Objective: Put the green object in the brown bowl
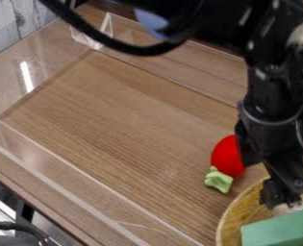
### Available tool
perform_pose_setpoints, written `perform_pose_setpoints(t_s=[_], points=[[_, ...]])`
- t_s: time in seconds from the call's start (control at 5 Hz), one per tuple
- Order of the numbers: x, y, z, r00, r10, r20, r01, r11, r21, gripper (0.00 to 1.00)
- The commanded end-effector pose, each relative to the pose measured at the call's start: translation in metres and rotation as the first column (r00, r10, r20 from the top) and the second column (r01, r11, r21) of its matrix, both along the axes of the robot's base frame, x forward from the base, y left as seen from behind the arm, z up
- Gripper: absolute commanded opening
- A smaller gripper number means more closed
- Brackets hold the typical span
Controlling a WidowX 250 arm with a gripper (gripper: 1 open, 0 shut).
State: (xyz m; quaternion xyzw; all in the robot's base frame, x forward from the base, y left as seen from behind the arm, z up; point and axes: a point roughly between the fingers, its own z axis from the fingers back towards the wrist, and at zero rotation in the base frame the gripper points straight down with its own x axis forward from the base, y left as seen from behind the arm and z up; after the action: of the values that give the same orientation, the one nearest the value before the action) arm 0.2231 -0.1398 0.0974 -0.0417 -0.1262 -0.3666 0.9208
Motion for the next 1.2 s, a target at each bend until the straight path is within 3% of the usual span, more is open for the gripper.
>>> perform_pose_setpoints(t_s=[0.0,0.2,0.6,1.0], points=[[0.010,-0.013,0.019,0.999,0.001,0.047,0.001,0.999,-0.042,1.00],[0.006,-0.019,0.021,1.000,0.007,0.031,-0.005,0.999,-0.049,1.00],[0.013,-0.007,0.017,0.992,0.123,0.016,-0.122,0.991,-0.057,1.00],[0.011,-0.013,0.000,1.000,0.027,-0.013,-0.028,0.998,-0.063,1.00]])
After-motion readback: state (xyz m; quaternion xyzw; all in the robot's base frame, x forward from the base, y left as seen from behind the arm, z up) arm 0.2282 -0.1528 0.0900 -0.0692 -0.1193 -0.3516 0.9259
